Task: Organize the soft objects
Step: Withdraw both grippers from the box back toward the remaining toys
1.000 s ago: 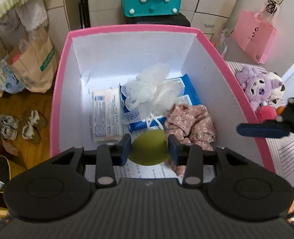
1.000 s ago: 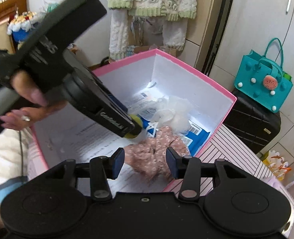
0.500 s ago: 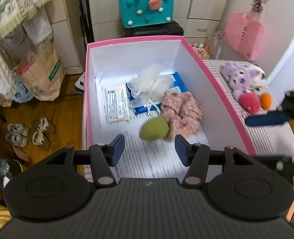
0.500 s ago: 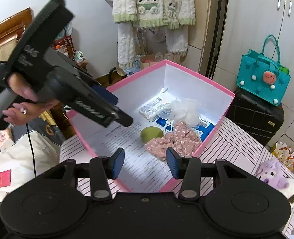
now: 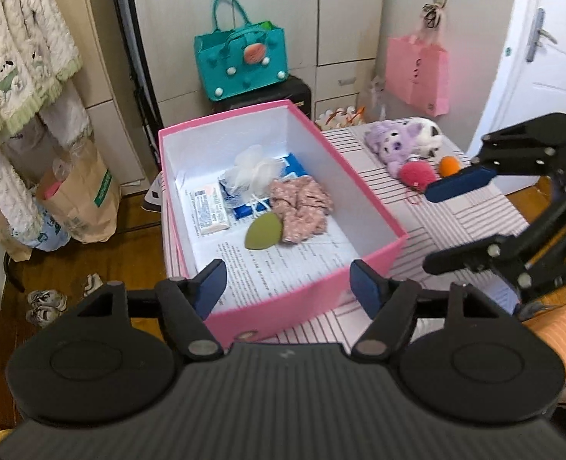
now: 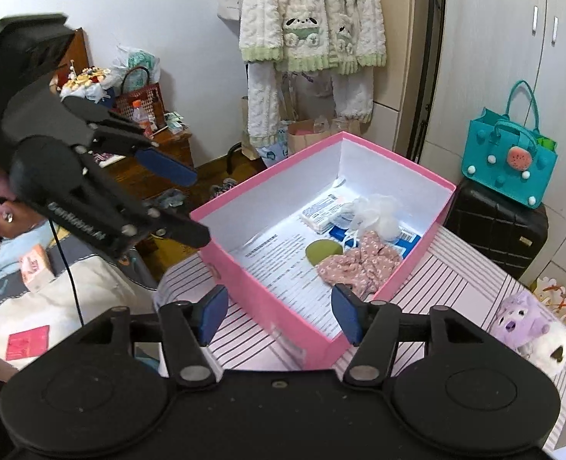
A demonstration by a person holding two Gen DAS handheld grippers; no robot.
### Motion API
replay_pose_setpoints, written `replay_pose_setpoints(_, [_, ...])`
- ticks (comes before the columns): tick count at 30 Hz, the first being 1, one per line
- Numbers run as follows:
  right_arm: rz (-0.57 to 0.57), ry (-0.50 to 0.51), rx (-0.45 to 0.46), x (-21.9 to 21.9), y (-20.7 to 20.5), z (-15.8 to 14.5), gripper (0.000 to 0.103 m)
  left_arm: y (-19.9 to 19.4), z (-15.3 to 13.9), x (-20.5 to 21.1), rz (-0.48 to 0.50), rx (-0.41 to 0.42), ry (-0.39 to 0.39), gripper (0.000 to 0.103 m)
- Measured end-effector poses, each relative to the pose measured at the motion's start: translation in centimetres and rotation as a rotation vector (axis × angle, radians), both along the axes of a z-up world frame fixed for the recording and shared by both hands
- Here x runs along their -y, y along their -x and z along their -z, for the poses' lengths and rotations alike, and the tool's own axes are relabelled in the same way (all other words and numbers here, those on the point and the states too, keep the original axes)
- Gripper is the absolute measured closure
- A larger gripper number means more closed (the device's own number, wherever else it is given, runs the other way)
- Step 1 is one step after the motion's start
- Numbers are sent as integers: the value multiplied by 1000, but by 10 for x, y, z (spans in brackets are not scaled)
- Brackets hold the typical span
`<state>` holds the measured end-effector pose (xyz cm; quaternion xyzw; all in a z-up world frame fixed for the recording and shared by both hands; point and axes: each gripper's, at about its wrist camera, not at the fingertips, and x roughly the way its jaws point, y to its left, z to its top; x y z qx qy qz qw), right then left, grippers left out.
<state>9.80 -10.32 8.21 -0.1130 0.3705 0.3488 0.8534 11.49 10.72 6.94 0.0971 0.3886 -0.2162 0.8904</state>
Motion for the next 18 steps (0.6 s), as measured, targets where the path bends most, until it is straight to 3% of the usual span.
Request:
replay_pose_setpoints(11, [33, -12, 41, 13, 39, -8, 38, 48, -3, 13, 59, 31, -43, 23])
replay_pose_setpoints(18, [23, -27, 99, 26, 73, -1, 36, 64, 11, 8, 56, 6, -13, 23])
